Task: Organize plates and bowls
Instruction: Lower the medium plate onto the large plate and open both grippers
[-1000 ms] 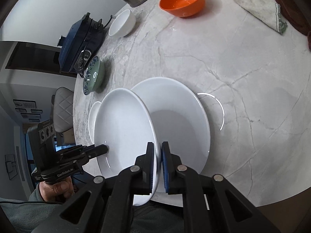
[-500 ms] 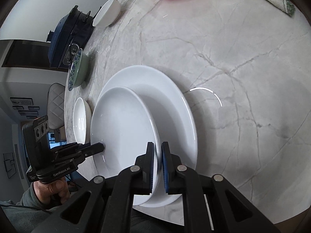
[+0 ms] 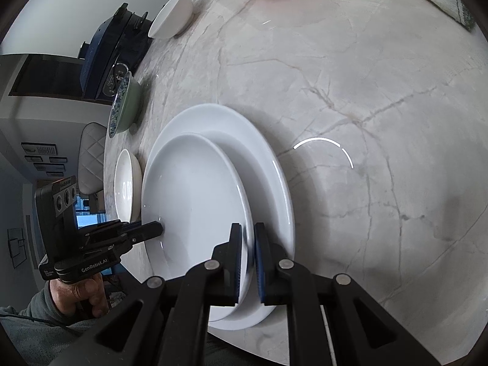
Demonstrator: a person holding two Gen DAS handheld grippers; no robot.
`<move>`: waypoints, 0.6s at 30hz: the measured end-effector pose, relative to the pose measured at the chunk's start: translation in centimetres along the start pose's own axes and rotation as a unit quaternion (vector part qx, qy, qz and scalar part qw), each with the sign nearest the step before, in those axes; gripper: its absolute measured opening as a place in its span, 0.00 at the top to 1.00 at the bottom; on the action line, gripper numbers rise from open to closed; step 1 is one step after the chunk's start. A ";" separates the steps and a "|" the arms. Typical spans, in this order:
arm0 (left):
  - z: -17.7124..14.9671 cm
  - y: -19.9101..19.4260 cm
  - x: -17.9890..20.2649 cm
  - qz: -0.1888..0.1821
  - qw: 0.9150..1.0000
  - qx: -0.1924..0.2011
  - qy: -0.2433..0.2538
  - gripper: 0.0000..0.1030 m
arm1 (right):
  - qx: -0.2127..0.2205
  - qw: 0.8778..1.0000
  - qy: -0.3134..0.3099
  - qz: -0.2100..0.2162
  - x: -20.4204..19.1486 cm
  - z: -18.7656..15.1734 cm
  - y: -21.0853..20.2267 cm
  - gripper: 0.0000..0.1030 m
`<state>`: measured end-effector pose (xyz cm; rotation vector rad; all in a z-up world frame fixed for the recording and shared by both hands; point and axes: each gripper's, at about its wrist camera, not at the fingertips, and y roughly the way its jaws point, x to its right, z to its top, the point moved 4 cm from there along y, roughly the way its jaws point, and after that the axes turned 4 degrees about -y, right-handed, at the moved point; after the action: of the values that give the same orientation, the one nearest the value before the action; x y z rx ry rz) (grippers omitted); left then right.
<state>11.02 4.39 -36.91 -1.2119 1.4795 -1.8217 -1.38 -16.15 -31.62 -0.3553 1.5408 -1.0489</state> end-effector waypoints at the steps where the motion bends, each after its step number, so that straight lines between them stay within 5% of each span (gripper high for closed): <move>1: 0.1 0.0 0.0 -0.001 1.000 0.001 -0.006 0.88 | 0.000 1.000 -0.002 0.002 0.0 0.0 0.0 0.88; 14: -0.5 -0.4 -0.3 0.033 0.997 0.024 -0.071 0.88 | -0.021 0.995 -0.093 -0.025 -2.0 0.6 0.4 0.71; 18: -0.8 -1.3 -0.1 0.045 0.995 0.043 -0.083 0.72 | -0.027 0.993 -0.113 -0.025 -2.5 0.8 0.4 0.59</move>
<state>10.58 5.25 -35.71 -1.2024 1.3288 -1.6658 0.17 -14.49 -30.25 -0.5339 1.3642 -0.9721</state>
